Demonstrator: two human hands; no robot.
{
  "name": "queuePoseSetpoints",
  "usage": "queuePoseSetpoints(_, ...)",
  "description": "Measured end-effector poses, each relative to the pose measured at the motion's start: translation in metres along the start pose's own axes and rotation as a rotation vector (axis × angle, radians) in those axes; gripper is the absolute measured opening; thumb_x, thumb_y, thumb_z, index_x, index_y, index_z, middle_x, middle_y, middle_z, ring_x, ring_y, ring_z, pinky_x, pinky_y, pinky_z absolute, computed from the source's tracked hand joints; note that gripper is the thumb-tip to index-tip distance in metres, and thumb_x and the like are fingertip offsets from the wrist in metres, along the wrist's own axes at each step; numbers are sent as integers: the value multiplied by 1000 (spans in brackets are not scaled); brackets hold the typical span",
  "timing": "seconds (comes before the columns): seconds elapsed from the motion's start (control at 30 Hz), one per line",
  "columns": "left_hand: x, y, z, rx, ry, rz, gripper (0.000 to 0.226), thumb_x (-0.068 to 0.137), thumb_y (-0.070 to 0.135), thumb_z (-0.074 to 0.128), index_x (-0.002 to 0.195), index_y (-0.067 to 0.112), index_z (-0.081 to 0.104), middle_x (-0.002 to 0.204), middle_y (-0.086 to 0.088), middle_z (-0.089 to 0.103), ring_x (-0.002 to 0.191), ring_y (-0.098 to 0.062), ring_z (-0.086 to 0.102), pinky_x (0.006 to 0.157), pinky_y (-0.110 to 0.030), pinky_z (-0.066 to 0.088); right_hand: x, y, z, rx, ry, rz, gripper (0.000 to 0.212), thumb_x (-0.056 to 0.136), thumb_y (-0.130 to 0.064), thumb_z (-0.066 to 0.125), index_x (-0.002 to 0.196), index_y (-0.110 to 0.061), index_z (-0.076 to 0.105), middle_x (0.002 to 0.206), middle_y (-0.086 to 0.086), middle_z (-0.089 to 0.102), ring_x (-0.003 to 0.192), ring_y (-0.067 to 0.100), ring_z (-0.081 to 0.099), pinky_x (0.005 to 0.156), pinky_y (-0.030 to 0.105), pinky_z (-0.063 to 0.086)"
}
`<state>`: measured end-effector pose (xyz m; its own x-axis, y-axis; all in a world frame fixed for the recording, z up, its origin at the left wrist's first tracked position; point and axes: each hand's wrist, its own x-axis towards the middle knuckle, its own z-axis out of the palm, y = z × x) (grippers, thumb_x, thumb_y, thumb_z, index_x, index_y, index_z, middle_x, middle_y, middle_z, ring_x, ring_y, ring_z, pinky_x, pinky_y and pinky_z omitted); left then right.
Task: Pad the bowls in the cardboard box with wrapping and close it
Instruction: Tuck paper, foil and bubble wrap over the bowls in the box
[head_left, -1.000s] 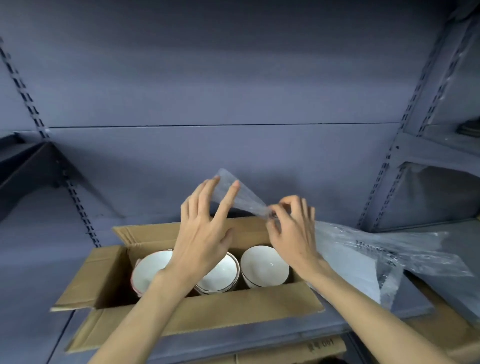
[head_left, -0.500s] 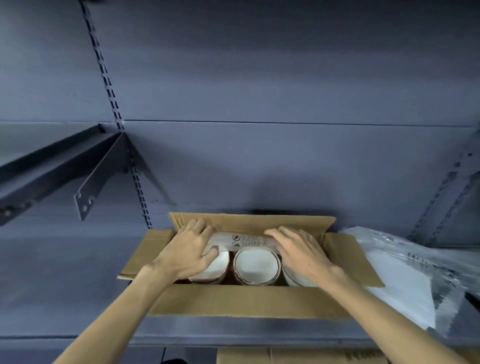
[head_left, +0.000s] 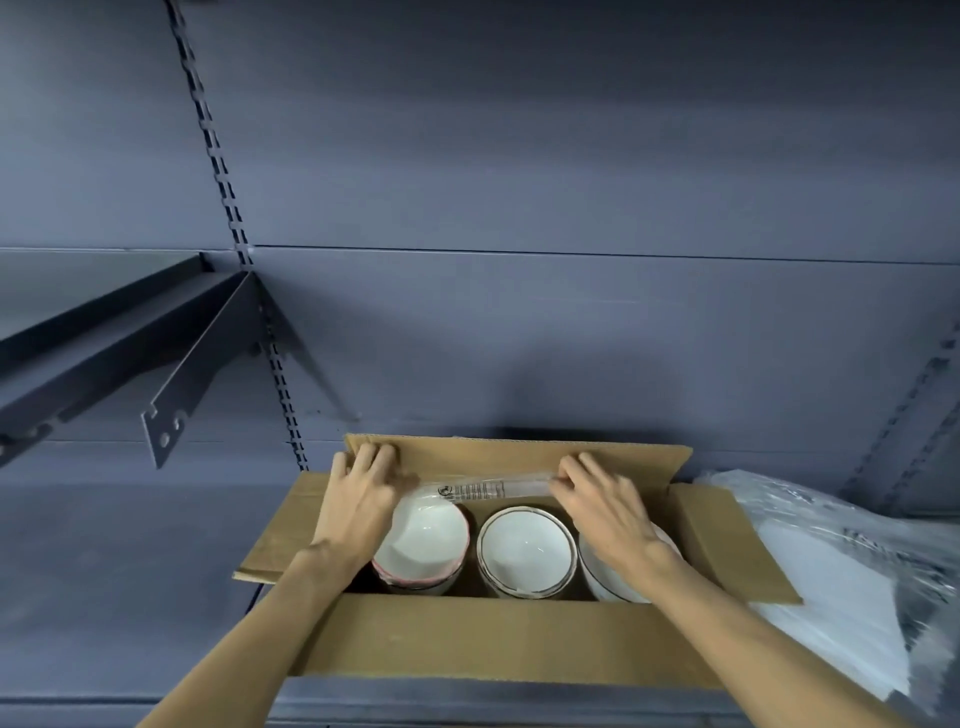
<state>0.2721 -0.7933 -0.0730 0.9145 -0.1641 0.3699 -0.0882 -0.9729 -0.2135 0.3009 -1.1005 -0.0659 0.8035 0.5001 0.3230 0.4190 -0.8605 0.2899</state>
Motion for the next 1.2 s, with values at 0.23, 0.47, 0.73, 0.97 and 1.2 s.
queuePoseSetpoints(0.23, 14, 0, 10, -229, -146, -213, 34, 88, 2, 60, 113, 22, 72, 110, -3, 74, 93, -34, 69, 75, -38, 55, 13, -15, 38, 195, -115, 57, 28, 93, -16, 55, 115, -13, 72, 114, 5, 65, 105, 26, 63, 74, 41, 57)
queuePoseSetpoints(0.47, 14, 10, 16, -550, -205, -223, 33, 100, 22, 43, 72, 24, 59, 88, -17, 73, 84, -42, 69, 77, -44, 55, 12, -16, 53, 381, -60, 147, 28, 97, -40, 44, 108, -18, 58, 103, 3, 72, 90, 31, 68, 70, 37, 47)
queuePoseSetpoints(0.73, 33, 1, 25, -650, -452, -341, 37, 103, 31, 27, 90, 43, 60, 138, -6, 61, 124, -29, 53, 111, -49, 24, 7, -19, 64, 344, -167, 126, 44, 102, -52, 32, 100, -17, 58, 92, 14, 74, 90, 39, 67, 73, 42, 39)
queuePoseSetpoints(0.97, 39, 1, 22, -672, -580, -384, 49, 100, 41, 17, 115, 30, 62, 144, -9, 56, 129, -32, 48, 111, -51, 22, 11, -19, 68, 345, -176, 112, 49, 100, -64, 24, 89, -25, 51, 85, 9, 73, 91, 32, 67, 87, 45, 35)
queuePoseSetpoints(1.2, 41, 9, 21, -681, -709, -392, 52, 97, 55, 23, 115, 29, 64, 135, -7, 60, 118, -28, 49, 103, -42, 31, 12, -20, 66, 376, -210, 124, 52, 98, -69, 22, 92, -26, 49, 88, 11, 74, 94, 35, 67, 88, 46, 37)
